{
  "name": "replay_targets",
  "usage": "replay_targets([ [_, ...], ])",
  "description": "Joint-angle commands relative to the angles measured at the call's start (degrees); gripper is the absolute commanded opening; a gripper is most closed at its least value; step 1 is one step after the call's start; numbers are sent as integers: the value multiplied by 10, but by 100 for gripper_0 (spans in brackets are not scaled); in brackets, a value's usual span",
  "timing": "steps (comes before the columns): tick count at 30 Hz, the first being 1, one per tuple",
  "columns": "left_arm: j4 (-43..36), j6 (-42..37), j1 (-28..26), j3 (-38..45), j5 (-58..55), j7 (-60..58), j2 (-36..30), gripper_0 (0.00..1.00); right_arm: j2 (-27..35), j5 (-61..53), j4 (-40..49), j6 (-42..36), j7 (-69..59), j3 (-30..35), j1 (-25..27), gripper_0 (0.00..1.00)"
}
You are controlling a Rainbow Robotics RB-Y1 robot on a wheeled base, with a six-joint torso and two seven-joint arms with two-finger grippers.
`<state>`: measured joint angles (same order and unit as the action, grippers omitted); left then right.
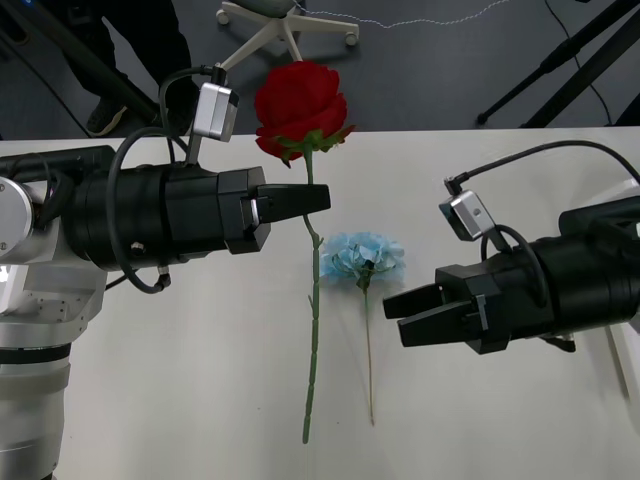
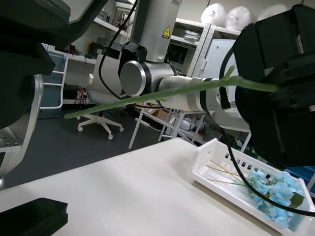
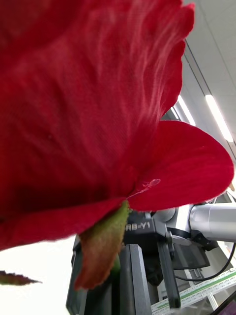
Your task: Put the red flowers into the right box and the blue flowers into the left box
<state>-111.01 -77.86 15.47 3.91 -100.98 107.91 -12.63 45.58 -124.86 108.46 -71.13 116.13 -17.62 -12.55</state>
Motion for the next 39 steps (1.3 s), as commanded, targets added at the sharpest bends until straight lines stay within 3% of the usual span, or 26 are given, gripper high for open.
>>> replay_targets([
  [1,-10,4,20,-9,-4,-42,10,0,-8,-6,32,27,-17,-36,10,100],
  [12,-10,4,20,-9,-4,-42,10,0,-29,38,73,125,-34,-103,11,100],
  [19,-10,4,20,-9,-4,-42,10,0,-43,103,109,140,-100,-112,11,100],
  [31,-10,4,20,-9,-4,-42,10,0,-45,106,122,171,-112,-142,11,99],
  [36,-10,4,20,-9,-4,-42,10,0,-45,109,126,180,-112,-153,11,87],
  [39,-10,4,20,-9,-4,-42,10,0,-45,109,127,185,-113,-155,11,61],
])
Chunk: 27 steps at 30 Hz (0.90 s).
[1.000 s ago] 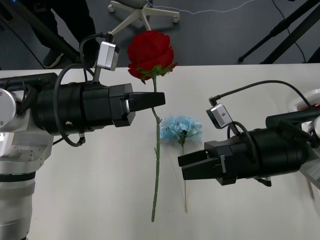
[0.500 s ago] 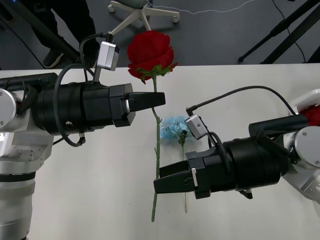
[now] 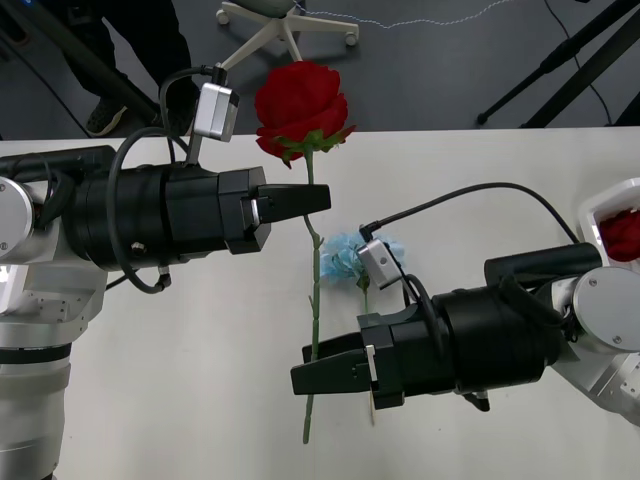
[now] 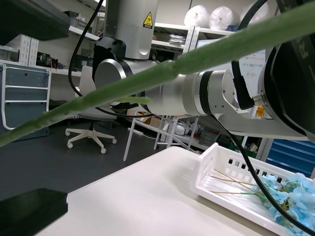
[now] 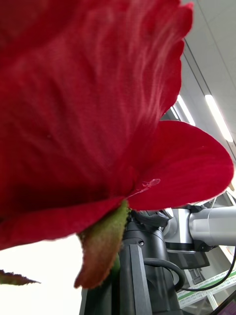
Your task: Put the red flowers into the right box and the blue flowers into the left box
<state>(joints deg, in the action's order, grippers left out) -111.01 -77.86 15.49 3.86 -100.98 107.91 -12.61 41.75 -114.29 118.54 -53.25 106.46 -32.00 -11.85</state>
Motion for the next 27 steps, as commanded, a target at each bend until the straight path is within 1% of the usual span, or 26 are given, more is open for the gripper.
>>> replay_targets([
  [1,-10,4,20,-9,-4,-42,10,0,-8,4,26,5,-17,-11,4,46],
  [2,-10,4,20,-9,-4,-42,10,0,-8,4,26,6,-18,-11,4,33],
  [3,-10,4,20,-9,-4,-42,10,0,-8,4,26,6,-18,-12,4,24],
  [4,-10,4,20,-9,-4,-42,10,0,-9,4,26,6,-20,-11,4,7],
  [5,-10,4,20,-9,-4,-42,10,0,-9,4,26,6,-21,-11,4,0],
  [17,-10,4,20,-9,-4,-42,10,0,-11,4,26,9,-27,-11,4,0],
  [18,-10,4,20,-9,-4,-42,10,8,-11,4,26,9,-27,-11,4,0],
  [19,-10,4,20,-9,-4,-42,10,25,-11,4,26,9,-27,-11,4,0],
  [20,-10,4,20,-9,-4,-42,10,64,-11,4,26,9,-27,-11,4,0],
  [21,-10,4,20,-9,-4,-42,10,98,-11,4,26,9,-27,-11,4,0],
  [22,-10,4,20,-9,-4,-42,10,100,-10,4,26,10,-27,-11,5,0],
  [27,-10,4,20,-9,-4,-42,10,100,-10,4,26,9,-27,-10,4,0],
])
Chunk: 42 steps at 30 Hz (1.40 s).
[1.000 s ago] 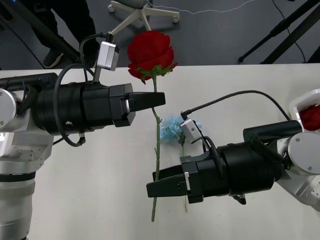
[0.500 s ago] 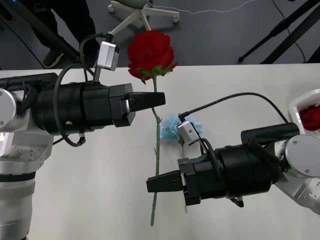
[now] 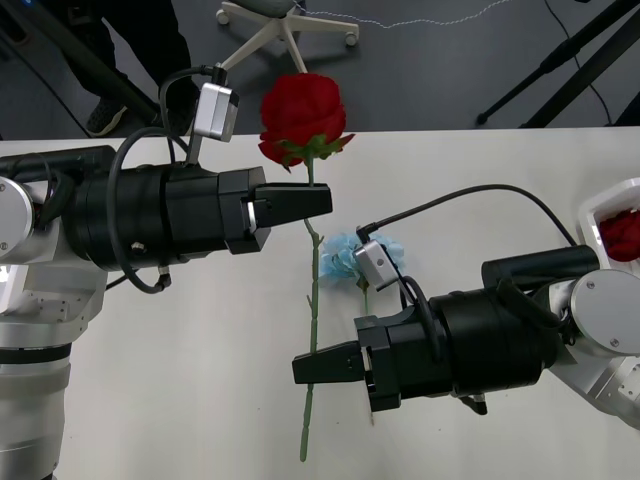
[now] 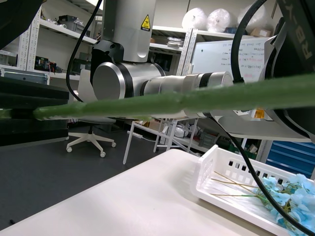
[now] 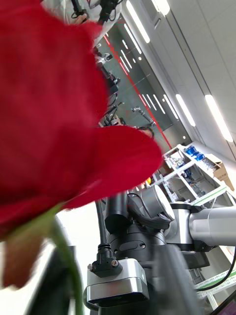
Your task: Put the red flowers into the right box and the blue flowers into the left box
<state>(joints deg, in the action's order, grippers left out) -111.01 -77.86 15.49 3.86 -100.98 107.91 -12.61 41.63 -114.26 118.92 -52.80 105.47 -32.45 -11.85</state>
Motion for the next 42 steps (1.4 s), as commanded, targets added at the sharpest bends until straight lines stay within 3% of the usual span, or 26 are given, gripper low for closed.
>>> replay_targets([
  [1,-10,4,20,-9,-4,-42,10,100,-9,3,22,4,-18,-5,4,0],
  [11,-10,4,20,-9,-4,-42,10,100,-1,3,22,2,-21,9,6,0],
  [18,-10,4,20,-9,-4,-42,10,100,22,32,22,-19,-55,53,6,0],
  [28,-11,-22,6,54,-4,-53,1,100,59,142,21,-191,-167,230,10,0],
  [35,-11,-53,6,110,14,-65,-97,100,79,231,-51,-358,-180,382,10,0],
  [42,-8,-99,1,157,53,-71,-184,100,101,329,-119,-458,-160,490,10,0],
])
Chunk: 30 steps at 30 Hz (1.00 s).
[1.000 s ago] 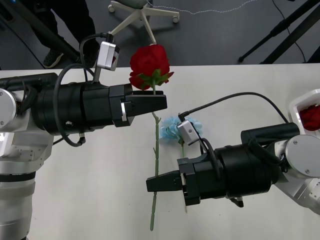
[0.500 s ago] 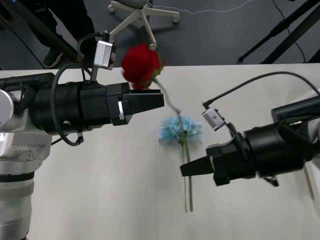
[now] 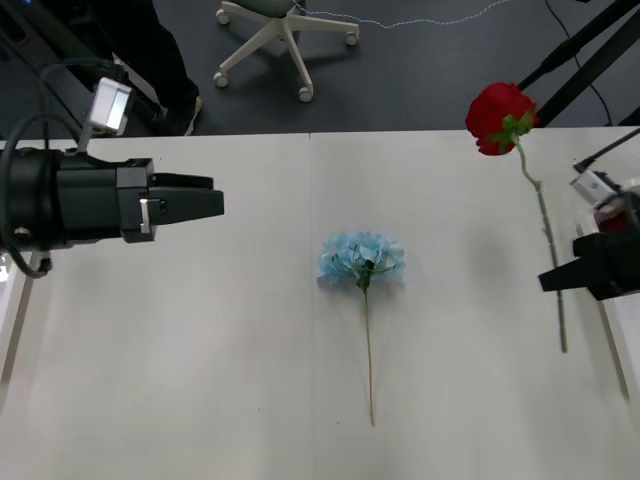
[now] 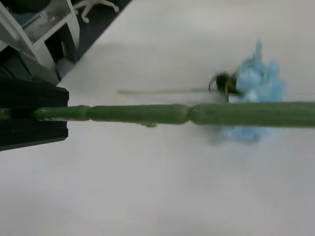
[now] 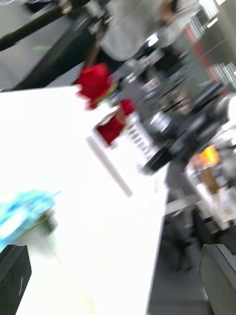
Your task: Put the red flowers into the right box and the blue flowers into the left box
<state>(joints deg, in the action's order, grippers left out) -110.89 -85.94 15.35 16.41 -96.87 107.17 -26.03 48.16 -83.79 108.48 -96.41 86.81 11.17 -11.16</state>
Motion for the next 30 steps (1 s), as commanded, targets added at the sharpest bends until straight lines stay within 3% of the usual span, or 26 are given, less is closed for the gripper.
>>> replay_targets([
  [1,-7,-32,2,44,20,-64,-61,100,42,39,-27,-35,31,70,3,0],
  [13,122,-150,6,128,25,112,-99,100,96,199,-182,-69,194,179,3,0],
  [21,132,-174,6,122,49,240,-158,100,99,299,-253,-49,288,220,3,0],
  [30,132,-223,6,145,92,386,-163,100,100,372,-325,32,368,216,3,0],
])
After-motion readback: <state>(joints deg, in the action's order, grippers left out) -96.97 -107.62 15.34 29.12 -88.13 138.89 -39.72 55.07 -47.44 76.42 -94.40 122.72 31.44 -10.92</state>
